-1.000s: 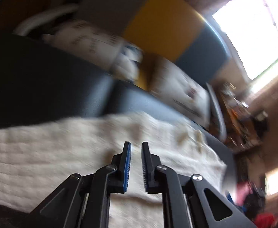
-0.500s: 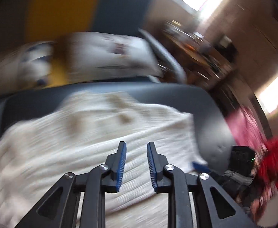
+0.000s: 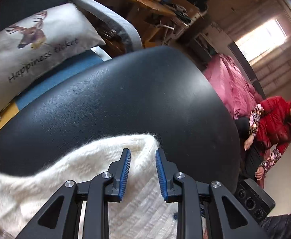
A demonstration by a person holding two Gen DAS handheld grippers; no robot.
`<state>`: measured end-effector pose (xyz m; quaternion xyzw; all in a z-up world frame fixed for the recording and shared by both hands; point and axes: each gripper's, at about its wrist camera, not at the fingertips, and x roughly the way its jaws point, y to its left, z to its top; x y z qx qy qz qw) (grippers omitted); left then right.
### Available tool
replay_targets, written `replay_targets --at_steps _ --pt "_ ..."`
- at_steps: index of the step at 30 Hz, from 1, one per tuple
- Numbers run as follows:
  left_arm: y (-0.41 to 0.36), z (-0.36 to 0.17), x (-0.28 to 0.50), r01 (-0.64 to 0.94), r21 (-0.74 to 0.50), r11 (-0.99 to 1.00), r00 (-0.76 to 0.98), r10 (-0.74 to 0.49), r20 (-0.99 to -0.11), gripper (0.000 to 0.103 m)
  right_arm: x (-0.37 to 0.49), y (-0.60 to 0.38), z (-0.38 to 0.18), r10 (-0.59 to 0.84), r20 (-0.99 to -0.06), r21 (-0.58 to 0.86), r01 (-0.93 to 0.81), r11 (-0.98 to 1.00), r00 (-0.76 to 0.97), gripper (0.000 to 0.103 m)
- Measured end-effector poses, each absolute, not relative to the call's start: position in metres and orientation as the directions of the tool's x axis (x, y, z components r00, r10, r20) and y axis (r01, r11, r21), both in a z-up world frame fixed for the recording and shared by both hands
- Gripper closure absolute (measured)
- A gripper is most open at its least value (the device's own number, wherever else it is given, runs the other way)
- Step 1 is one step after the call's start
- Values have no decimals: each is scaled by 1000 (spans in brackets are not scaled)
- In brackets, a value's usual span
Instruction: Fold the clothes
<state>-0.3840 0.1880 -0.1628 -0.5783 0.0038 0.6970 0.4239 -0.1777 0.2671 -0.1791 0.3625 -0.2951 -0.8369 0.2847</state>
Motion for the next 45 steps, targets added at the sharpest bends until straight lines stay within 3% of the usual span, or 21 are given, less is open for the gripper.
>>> replay_targets --at_steps 5,6,9,12,15,18,25,29,35,38,42,45 --pt "203 -191 -380 -610 -535 -585 178 557 -811 80 -179 266 -179 -685 -444 693 263 -671 -577 0" --pt "205 -187 -375 -637 -506 -581 145 555 -819 90 -179 266 -179 -686 -444 693 264 -671 -577 0" --pt "209 -174 -360 -715 -399 -574 25 549 -835 94 -178 265 -179 -680 -450 686 264 -678 -579 0" --pt "220 -182 -349 -757 -149 -636 -169 411 -896 94 -178 260 -178 -656 -476 658 258 -707 -585 0" --pt "229 -179 -330 -765 -18 -643 -298 378 -877 93 -178 256 -177 -637 -500 632 255 -732 -587 0" --pt "212 -166 -333 -725 -118 -679 -277 444 -852 88 -177 258 -178 -642 -493 640 255 -724 -587 0" --pt "122 -133 -323 -579 -304 -756 -307 548 -778 91 -178 259 -177 -642 -497 639 254 -726 -584 0" --pt "91 -142 -289 -551 -287 -784 -324 518 -792 91 -180 263 -175 -644 -512 646 238 -725 -569 0" --pt "-15 -137 -240 -348 -318 -882 -496 461 -736 91 -204 260 -124 -602 -546 547 296 -783 -583 0" --pt "-53 -143 -231 -265 -307 -914 -531 404 -745 91 -246 243 -120 -550 -618 456 314 -833 -562 0" --pt "-93 -168 -239 -135 -285 -949 -541 312 -781 91 -296 219 -147 -355 -786 257 254 -932 -507 0" --pt "-111 -182 -240 -91 -340 -936 -543 333 -771 91 -283 208 -149 -346 -789 243 258 -935 -508 0"
